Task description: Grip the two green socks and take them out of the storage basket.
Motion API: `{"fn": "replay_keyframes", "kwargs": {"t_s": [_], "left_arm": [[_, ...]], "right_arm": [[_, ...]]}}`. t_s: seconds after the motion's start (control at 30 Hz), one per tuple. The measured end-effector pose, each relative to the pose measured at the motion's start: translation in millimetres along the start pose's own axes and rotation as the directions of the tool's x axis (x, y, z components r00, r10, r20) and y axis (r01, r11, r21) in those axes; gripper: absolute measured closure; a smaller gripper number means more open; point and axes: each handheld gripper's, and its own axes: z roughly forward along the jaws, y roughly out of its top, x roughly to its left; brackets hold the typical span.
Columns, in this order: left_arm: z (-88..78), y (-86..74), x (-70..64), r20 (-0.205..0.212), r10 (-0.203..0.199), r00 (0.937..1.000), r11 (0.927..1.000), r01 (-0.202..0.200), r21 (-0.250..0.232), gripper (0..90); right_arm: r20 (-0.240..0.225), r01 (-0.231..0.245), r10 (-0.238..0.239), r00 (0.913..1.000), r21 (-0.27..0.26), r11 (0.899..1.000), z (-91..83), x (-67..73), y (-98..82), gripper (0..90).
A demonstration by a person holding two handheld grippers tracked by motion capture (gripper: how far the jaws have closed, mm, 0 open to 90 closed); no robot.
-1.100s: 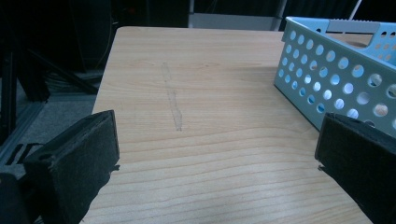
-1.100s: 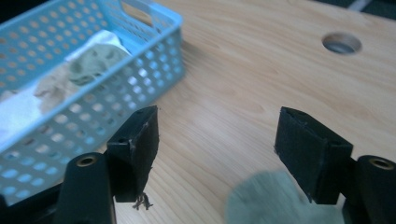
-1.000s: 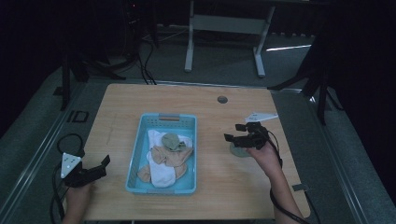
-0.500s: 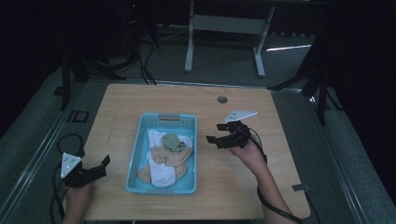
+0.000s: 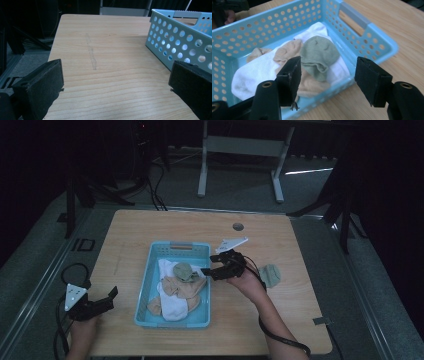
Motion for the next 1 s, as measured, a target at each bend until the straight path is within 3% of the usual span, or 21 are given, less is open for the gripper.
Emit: {"fn": "replay_keyframes", "kwargs": {"t_s": [0.33, 0.7, 1.0], "left_arm": [[-0.1, 0.0, 0.3, 0.006, -0.001, 1.0000, 1.0000, 0.001, 0.000, 0.0], [-0.2, -0.1, 0.3, 0.009, 0.003, 1.0000, 1.0000, -0.003, -0.002, 0.0], [-0.3, -0.1, 0.2, 0.012, 0.003, 0.9999, 1.0000, -0.003, -0.003, 0.0]], "right_arm": [[-0.031, 0.024, -0.023, 0.9993, 0.047, 0.999, 32.3, 9.2, 17.0, 37.7], [-0.026, 0.019, -0.017, 0.9995, 0.102, 0.995, 61.0, 11.8, 24.9, 37.7], [-0.006, 0.036, -0.036, 0.9993, 0.192, 0.981, 84.7, 16.6, 26.2, 37.7]]}}
